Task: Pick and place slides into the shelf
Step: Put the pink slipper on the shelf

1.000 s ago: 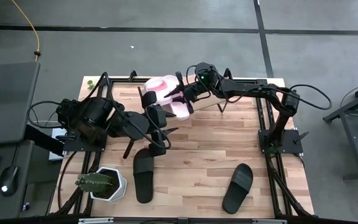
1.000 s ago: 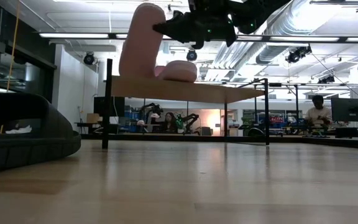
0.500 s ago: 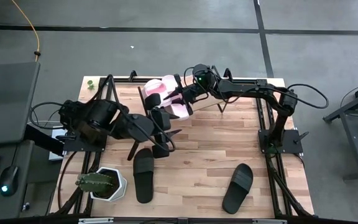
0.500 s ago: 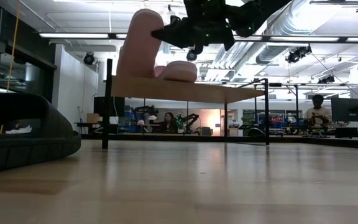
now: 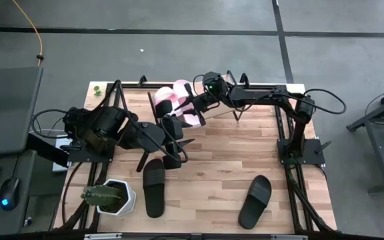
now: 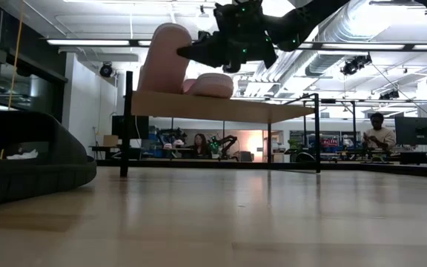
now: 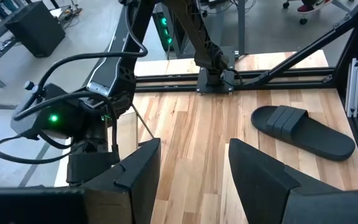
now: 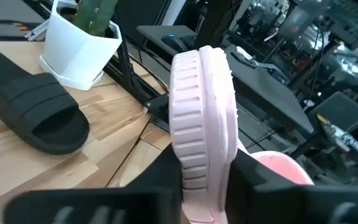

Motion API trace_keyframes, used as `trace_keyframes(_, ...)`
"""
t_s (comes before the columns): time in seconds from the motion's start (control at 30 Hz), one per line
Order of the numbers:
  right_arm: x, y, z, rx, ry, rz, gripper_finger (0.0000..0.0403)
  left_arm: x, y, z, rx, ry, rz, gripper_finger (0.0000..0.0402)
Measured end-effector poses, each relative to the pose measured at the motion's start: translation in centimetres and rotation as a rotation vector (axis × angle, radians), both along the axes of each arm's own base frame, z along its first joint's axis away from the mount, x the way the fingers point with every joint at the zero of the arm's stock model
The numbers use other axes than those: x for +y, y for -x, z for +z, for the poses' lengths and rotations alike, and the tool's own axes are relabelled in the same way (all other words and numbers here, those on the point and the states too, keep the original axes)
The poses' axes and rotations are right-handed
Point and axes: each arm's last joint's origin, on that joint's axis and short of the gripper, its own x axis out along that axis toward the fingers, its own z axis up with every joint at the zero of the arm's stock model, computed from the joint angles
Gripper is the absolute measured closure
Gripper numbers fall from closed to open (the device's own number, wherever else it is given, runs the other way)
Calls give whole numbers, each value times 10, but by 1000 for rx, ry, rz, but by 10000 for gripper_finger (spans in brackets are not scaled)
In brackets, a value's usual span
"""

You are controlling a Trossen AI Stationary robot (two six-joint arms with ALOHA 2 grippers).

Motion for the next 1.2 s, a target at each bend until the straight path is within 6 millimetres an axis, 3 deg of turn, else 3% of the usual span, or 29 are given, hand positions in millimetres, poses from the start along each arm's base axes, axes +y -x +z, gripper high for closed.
trace_keyframes(0.2,-1,0,1,26,-79,-20,249,0,0,0,5,0,-2,224)
trace_keyframes(0.37,0,2,-4,89,-122,-40,205,0,0,0,5,1,-2,224)
trace_keyframes(0.9,19,3,-16,297,-213,-37,193,0,0,0,-3,3,0,224)
trace_keyframes(1.2,33,-5,16,383,-211,-17,163,0,0,0,-5,5,2,224)
